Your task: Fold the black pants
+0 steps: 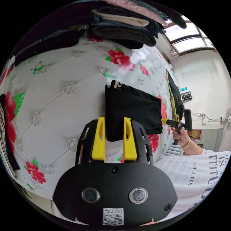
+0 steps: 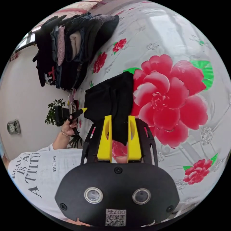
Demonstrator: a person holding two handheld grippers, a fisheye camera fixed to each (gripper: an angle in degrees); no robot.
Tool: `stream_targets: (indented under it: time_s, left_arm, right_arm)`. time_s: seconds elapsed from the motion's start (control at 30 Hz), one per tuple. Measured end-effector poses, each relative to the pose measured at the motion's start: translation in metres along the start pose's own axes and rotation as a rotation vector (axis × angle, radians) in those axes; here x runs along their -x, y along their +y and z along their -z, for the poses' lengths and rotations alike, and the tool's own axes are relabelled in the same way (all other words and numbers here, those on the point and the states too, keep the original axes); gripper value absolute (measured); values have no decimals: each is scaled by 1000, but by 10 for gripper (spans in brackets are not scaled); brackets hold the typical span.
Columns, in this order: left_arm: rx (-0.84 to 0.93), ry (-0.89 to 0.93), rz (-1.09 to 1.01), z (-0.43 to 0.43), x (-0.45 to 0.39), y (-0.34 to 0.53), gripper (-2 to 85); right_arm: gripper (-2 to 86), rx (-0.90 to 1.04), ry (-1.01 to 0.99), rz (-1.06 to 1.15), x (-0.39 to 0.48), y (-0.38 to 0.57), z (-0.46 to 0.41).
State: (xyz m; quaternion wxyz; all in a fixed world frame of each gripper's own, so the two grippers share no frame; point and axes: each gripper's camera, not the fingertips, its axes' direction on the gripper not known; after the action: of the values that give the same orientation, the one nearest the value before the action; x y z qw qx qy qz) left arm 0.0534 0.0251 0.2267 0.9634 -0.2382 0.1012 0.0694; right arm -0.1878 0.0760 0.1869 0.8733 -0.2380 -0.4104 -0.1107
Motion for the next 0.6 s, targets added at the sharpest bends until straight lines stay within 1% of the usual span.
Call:
stream_targets:
  time_s: [0.07, 0.1, 0.17, 0.23, 0.27, 0.33, 0.37, 0.4, 0.43, 0.5, 0.57, 0.6]
  left_arm:
    - [32, -26, -23, -4, -5, -7, 71]
    - [16, -5, -43, 1, -8, -11, 57]
    - [-45, 94, -58, 20, -13, -18, 48]
    - [-147, 148, -153, 62, -37, -33, 45]
    - [-176, 154, -186, 76, -45, -37, 45]
    - [-327, 180, -320, 145, -78, -58, 46]
    - [-373, 183, -353, 164, -86, -64, 46]
    - [-455, 174, -412, 202, -100, -77, 46]
    - [-526, 150, -454, 240, -113, -93, 47]
    - [-630, 79, -485, 292, -130, -122, 48]
    - [-681, -8, -442, 333, -141, -161, 53]
    - [-705, -66, -385, 352, -145, -185, 59]
  right_arm:
    - [36, 11, 22, 54, 12, -6, 4]
    - [27, -1, -4, 90, 21, -10, 14]
    - [17, -51, -70, 157, 42, -17, 37]
    - [10, -112, -118, 250, 74, -28, 69]
    - [8, -165, -147, 330, 101, -36, 95]
    - [5, -267, -177, 473, 147, -47, 141]
    - [5, -340, -183, 570, 179, -53, 173]
    - [5, -415, -187, 654, 212, -61, 203]
    - [5, -451, -191, 694, 229, -65, 219]
    - [9, -577, -223, 796, 287, -88, 266]
    - [17, -669, -224, 779, 318, -111, 287]
    - [24, -738, -229, 711, 328, -125, 292]
